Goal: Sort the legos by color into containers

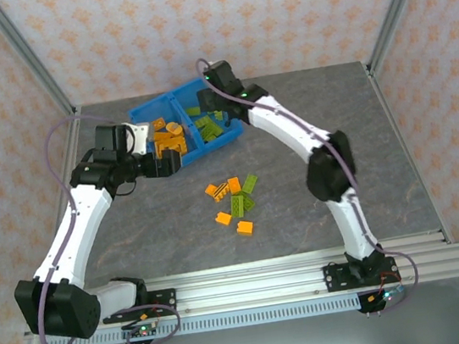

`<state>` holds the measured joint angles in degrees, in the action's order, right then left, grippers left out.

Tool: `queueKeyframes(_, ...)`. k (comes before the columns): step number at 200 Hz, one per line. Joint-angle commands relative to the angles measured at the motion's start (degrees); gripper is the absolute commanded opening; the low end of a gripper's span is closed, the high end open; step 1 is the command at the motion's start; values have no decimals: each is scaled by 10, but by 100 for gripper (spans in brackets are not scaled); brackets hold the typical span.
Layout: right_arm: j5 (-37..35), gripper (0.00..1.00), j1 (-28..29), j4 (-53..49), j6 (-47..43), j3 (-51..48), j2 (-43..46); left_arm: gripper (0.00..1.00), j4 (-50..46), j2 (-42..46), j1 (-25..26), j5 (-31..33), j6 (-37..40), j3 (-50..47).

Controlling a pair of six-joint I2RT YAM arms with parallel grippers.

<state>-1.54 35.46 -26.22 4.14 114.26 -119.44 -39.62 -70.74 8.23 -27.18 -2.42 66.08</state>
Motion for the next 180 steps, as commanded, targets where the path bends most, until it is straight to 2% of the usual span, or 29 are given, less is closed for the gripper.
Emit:
queueKeyframes(1, 34, 75, 2, 92, 40, -198, 156, 99, -12, -9, 35, 27, 43, -11)
queueKeyframes(13, 45, 76, 1, 128, 58, -295, 222, 99, -17, -20, 58, 40, 55, -14)
queueKeyframes(38, 72, 78, 1, 155, 86, -431, 313, 98, -26, -49, 116, 86, 68, -10)
queueKeyframes(55, 75, 80, 1, 169, 103, -497, 359, 97, -34, -81, 162, 128, 53, 1)
queueKeyframes(74, 70, 81, 1, 182, 113, -547, 397, 94, -36, -137, 198, 127, 14, 16)
queueKeyframes(96, 60, 82, 1, 189, 113, -565, 410, 91, -44, -195, 240, 184, -8, 38)
queueKeyframes(121, 48, 83, 2, 195, 101, -560, 407, 89, -4, -236, 258, 194, -44, 40)
queueKeyframes(147, 45, 83, 1, 186, 90, -545, 404, 84, 21, -272, 276, 225, -45, 48)
queueKeyframes(180, 41, 84, 1, 168, 88, -545, 407, 66, 34, -308, 280, 220, -44, 55)
